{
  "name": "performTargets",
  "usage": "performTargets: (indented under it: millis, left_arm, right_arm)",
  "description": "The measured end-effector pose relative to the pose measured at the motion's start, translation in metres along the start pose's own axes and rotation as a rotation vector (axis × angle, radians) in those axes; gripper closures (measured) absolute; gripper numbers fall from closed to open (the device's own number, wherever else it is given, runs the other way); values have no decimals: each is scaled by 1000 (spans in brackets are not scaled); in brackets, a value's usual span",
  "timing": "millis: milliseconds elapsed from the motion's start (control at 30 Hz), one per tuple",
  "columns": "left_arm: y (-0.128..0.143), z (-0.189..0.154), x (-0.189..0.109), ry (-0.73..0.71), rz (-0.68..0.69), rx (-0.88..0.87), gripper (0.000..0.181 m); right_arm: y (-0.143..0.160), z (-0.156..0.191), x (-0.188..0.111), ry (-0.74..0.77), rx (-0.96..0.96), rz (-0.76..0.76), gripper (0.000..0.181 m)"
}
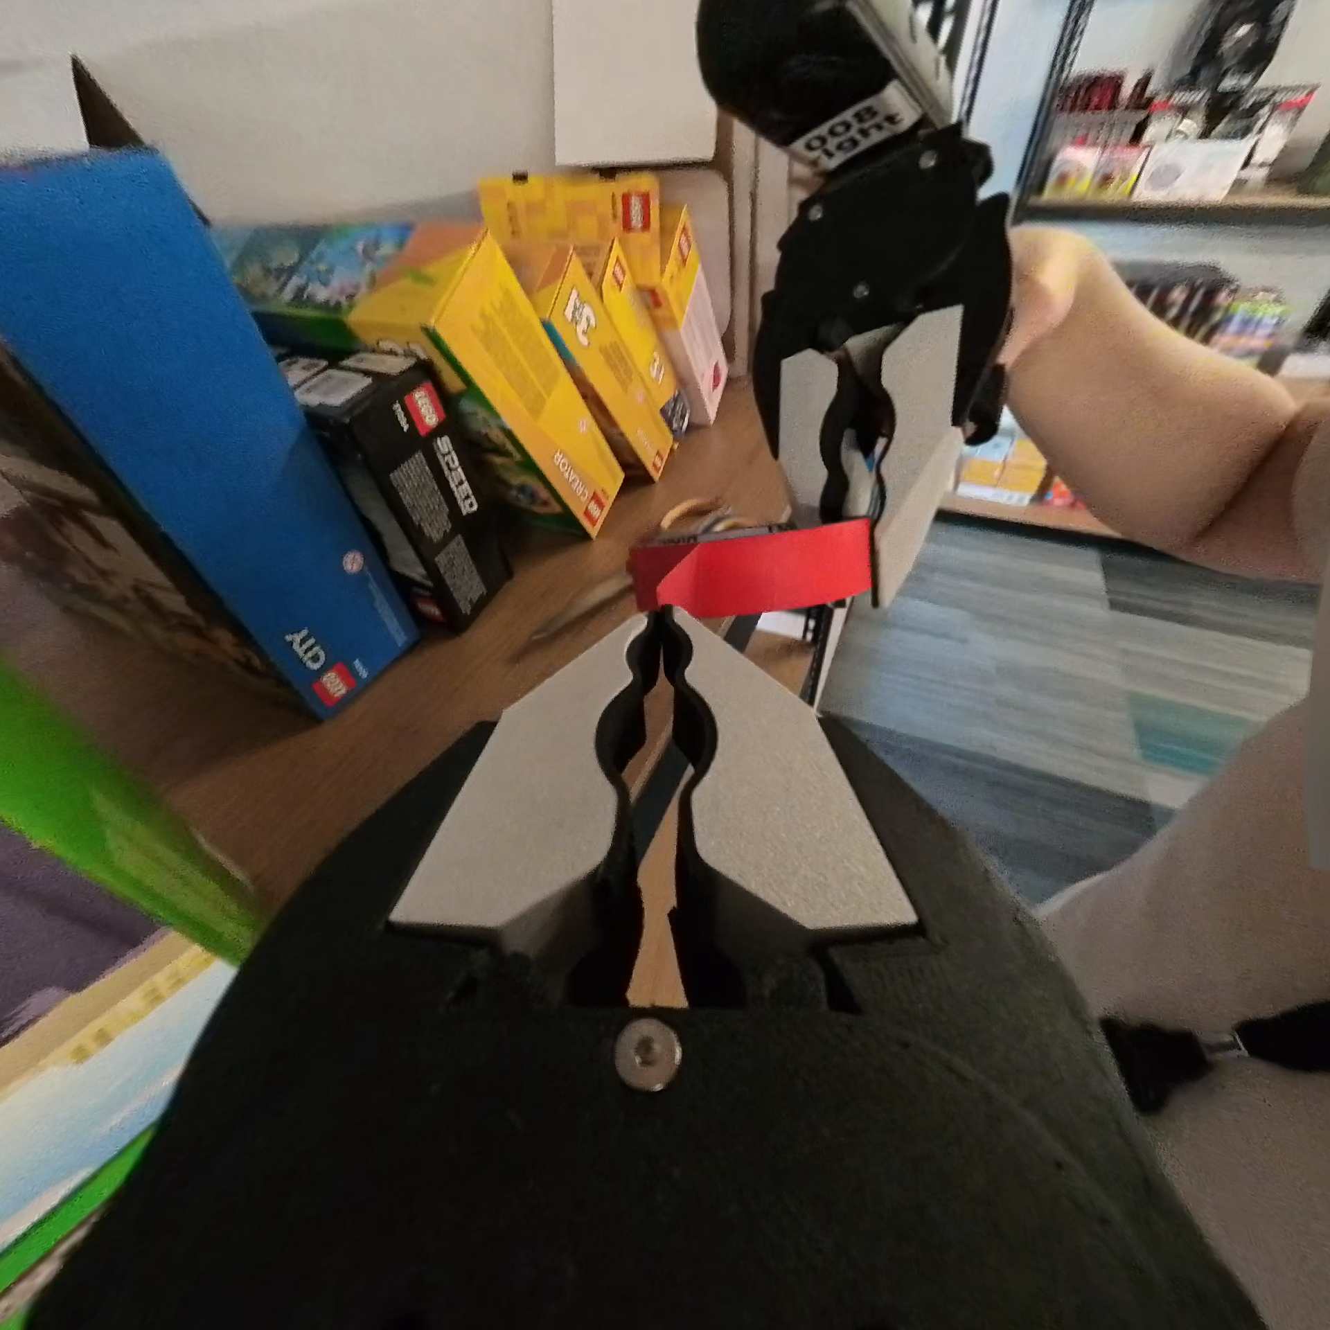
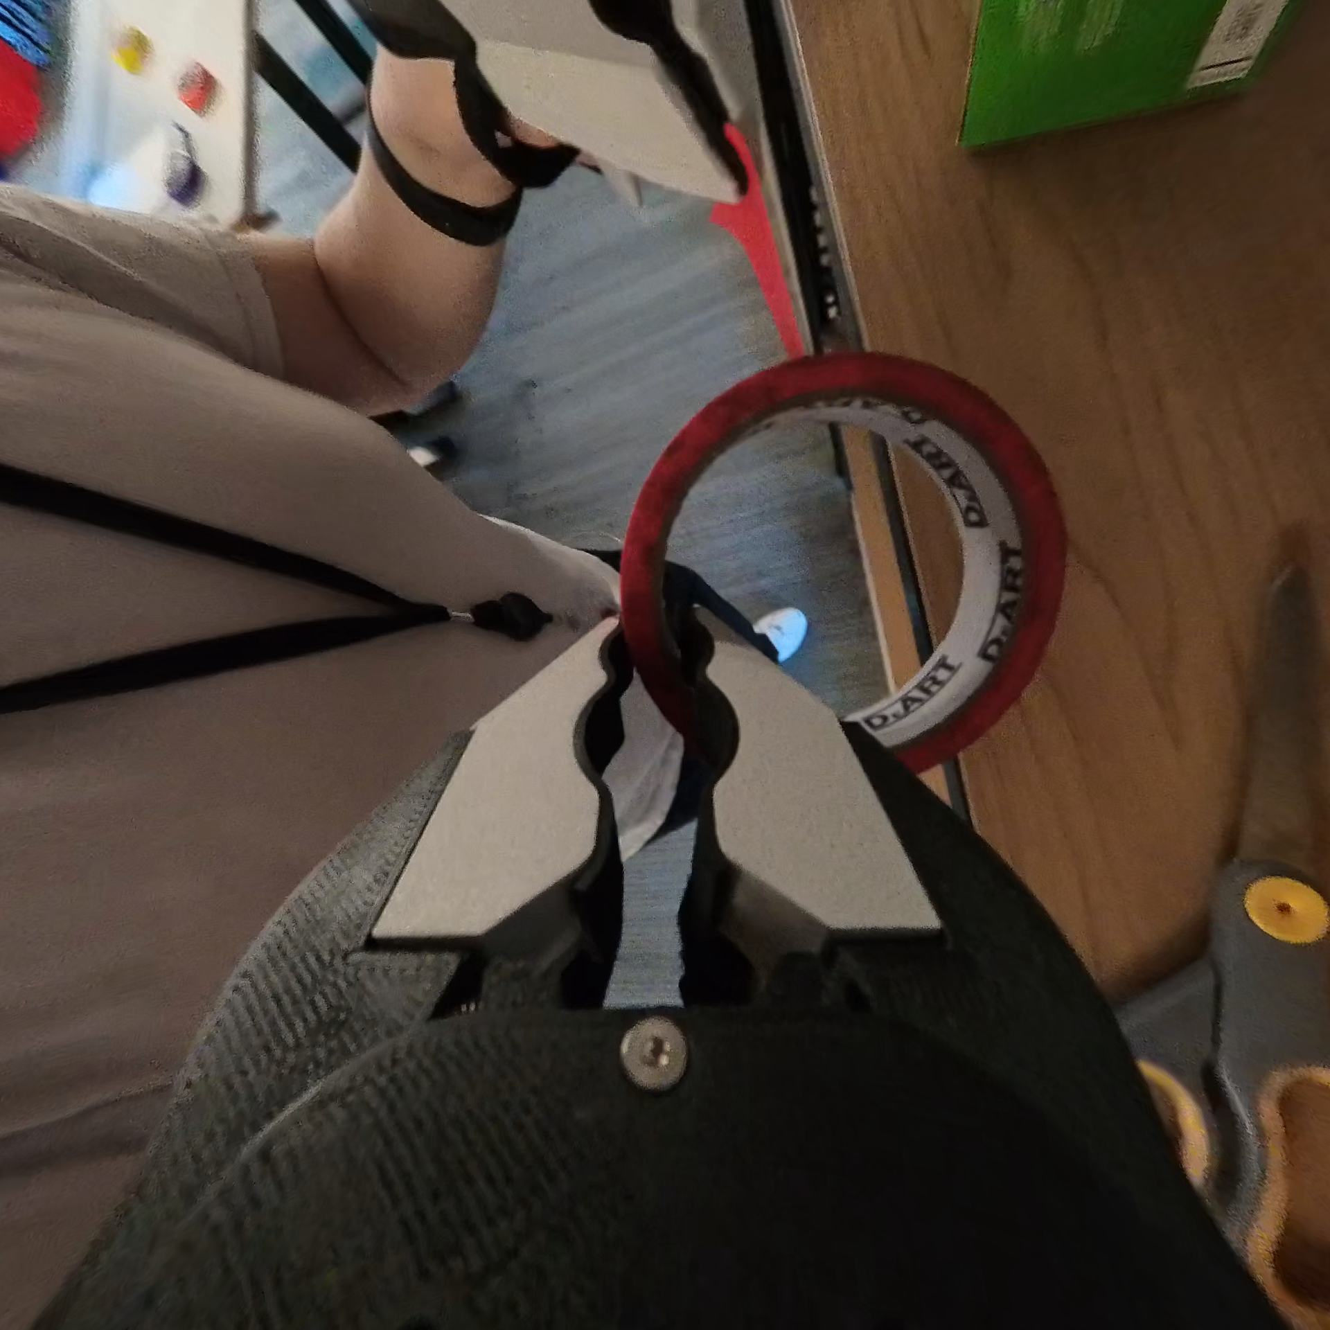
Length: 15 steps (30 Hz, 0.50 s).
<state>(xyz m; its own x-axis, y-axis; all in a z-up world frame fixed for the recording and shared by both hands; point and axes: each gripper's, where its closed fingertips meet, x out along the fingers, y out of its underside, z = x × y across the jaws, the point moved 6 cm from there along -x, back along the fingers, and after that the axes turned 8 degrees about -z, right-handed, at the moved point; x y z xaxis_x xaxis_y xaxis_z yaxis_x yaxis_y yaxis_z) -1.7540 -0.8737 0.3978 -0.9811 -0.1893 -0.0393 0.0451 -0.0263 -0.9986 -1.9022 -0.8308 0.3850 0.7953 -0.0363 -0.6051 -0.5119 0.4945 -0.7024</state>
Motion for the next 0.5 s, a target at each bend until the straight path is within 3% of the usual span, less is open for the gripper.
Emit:
performTargets:
  millis: [300,433,500]
  left_arm:
    - [-12,4,-14,-97,296,131,181]
    - [-22,10,-11,-128,486,227,181]
    - [-30,14,-8,-151,572,281,181]
  right_arm:
    - [0,-33,31,-190,21,-104,169]
    - [-9,-42,44,-117,-129,-106,170]
    - [-13,-54,51,6,-213,-142,167]
